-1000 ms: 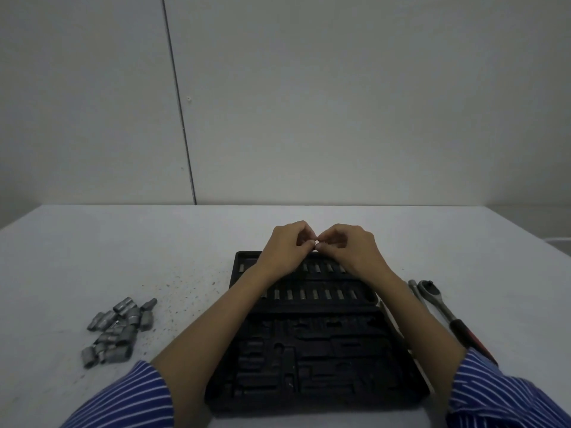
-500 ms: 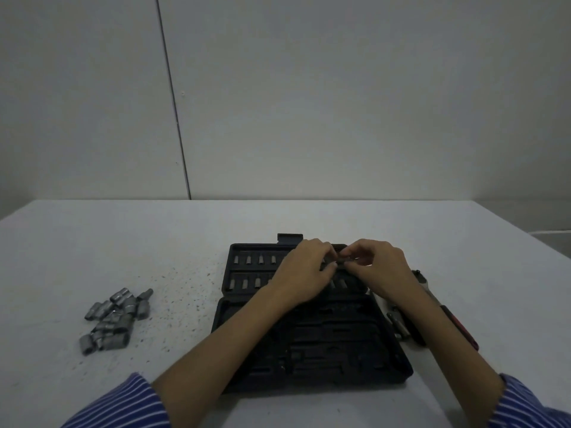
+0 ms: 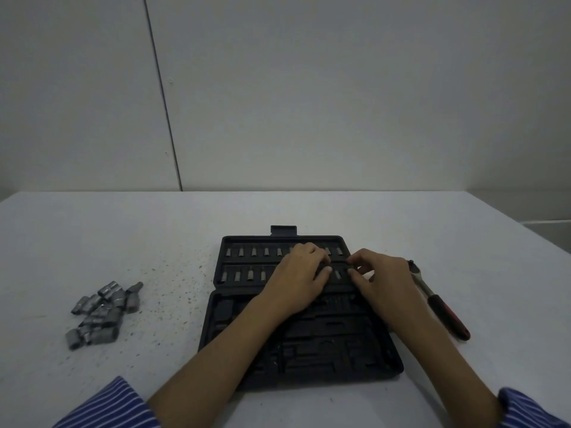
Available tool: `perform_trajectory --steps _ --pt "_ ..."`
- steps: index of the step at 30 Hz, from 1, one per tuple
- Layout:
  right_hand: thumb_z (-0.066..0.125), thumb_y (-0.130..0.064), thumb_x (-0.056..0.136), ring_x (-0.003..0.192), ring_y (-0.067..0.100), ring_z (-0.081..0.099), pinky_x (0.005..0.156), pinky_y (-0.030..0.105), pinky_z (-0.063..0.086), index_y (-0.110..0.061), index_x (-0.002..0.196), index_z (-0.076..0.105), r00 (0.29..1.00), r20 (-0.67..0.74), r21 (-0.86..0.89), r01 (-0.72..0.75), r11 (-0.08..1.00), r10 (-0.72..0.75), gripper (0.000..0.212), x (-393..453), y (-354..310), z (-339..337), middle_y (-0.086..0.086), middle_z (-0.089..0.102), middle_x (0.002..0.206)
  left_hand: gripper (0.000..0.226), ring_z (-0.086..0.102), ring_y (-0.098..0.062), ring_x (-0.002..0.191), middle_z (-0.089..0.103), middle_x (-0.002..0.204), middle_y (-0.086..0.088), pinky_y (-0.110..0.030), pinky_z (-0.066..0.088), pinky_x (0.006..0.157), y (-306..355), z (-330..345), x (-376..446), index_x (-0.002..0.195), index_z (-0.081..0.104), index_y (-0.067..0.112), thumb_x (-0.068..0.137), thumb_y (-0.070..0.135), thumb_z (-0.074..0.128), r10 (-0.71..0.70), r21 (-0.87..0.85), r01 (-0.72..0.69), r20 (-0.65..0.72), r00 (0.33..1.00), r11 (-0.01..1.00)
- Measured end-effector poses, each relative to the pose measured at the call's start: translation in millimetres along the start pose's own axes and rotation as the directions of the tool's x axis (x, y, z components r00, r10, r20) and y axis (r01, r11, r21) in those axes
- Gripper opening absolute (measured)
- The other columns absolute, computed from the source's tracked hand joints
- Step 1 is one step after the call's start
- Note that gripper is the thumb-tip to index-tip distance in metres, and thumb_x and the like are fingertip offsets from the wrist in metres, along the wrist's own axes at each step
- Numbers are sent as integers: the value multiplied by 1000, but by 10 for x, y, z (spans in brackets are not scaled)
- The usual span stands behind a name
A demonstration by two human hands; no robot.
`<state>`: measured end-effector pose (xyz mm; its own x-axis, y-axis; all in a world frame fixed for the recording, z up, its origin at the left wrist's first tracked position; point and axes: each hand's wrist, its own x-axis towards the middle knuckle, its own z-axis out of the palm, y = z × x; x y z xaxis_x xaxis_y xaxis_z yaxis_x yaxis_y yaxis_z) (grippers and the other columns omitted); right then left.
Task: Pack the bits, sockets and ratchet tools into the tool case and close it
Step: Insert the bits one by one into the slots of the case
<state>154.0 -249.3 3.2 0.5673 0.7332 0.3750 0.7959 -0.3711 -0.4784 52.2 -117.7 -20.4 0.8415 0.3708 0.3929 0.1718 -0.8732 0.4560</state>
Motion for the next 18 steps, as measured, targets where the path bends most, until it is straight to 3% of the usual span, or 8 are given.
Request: perform_trajectory --steps 6,11,18 --pt "63 -20 87 78 7 61 74 18 43 -18 97 72 999 36 -14 -38 999 38 14 3 31 -54 -3 71 93 22 44 -15 108 55 110 0 -32 40 92 -3 13 -25 105 58 13 96 29 45 43 34 -43 -11 999 999" --pt "53 -6 85 84 16 63 81 28 51 -14 95 74 995 63 -5 -77 997 77 24 -4 18 -58 4 68 101 23 44 -14 107 55 111 0 -29 39 90 1 7 -29 106 58 13 96 29 44 48 46 -48 -15 999 998" --pt "44 4 85 82 16 61 75 25 48 -13 96 72 996 61 -30 -64 997 66 34 -16 11 -62 5 67 100 23 44 -15 108 55 112 0 -28 39 90 11 -2 -31 107 58 13 97 28 43 41 57 -41 4 999 997"
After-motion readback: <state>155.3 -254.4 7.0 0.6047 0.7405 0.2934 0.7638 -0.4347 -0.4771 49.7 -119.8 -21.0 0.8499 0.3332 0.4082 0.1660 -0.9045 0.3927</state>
